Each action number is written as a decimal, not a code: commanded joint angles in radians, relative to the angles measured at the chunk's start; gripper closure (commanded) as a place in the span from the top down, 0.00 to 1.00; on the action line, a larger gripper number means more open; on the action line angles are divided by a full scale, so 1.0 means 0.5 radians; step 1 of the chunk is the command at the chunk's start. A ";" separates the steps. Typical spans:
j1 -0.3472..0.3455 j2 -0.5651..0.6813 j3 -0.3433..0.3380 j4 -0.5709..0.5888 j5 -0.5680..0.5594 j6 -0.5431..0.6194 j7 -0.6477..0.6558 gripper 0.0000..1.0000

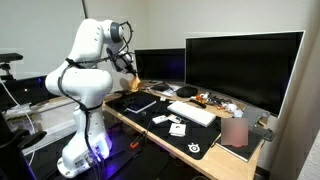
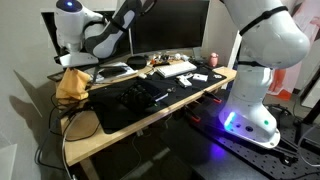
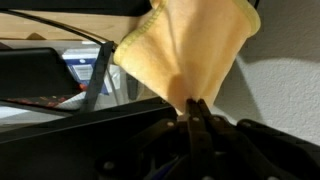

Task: Move the towel to the far end of the table on the left

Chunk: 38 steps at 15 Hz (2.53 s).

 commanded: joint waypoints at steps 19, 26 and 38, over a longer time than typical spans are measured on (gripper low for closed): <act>0.109 0.247 -0.236 0.176 -0.078 -0.034 0.055 0.00; 0.110 0.372 -0.233 0.310 -0.039 -0.071 0.066 0.00; 0.103 0.564 -0.237 0.570 -0.041 -0.068 0.084 0.00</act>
